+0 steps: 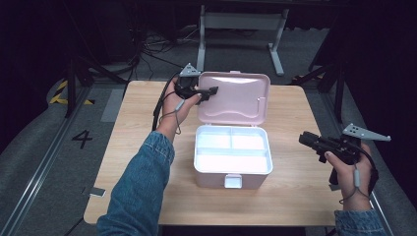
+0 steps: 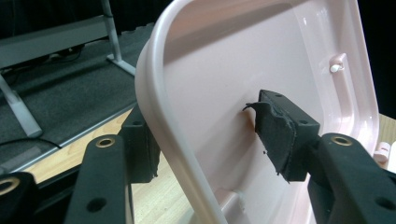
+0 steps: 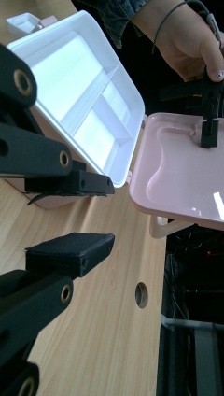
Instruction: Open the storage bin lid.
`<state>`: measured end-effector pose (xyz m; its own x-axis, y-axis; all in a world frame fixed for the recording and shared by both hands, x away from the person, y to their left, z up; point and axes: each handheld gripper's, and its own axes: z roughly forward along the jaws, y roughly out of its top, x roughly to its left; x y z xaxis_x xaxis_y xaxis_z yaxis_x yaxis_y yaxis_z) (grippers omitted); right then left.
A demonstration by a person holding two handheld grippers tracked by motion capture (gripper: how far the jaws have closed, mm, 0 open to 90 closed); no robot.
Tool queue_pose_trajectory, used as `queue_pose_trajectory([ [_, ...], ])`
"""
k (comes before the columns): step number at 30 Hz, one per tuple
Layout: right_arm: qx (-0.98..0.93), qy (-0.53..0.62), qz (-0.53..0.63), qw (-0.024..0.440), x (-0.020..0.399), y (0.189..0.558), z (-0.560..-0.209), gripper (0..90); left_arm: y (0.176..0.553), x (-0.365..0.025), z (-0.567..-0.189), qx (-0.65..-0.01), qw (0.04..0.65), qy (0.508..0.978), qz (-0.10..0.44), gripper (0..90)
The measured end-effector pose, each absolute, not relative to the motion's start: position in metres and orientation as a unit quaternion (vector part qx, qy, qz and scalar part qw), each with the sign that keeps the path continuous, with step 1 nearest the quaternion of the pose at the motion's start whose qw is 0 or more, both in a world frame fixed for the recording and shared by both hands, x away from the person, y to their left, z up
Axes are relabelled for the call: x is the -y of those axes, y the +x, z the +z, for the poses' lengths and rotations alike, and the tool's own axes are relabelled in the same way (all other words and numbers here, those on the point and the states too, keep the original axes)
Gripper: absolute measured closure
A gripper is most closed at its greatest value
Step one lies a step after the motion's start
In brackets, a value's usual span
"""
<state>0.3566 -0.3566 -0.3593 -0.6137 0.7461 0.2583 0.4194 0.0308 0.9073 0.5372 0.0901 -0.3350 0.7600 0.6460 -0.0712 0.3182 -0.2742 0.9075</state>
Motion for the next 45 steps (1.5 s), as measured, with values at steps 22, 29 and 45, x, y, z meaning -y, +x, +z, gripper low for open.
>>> queue_pose_trajectory([
  [22,-0.705,0.424,0.552,0.138,0.358,0.361,-0.367,69.7,0.550,-0.090,-0.363,-0.334,0.487,0.793,0.147,35.8],
  [29,-0.706,0.426,0.550,0.135,0.358,0.363,-0.369,69.3,0.553,-0.091,-0.369,-0.341,0.481,0.796,0.139,34.5],
  [45,-0.708,0.429,0.546,0.130,0.358,0.364,-0.372,68.8,0.557,-0.091,-0.377,-0.371,0.457,0.800,0.113,33.7],
])
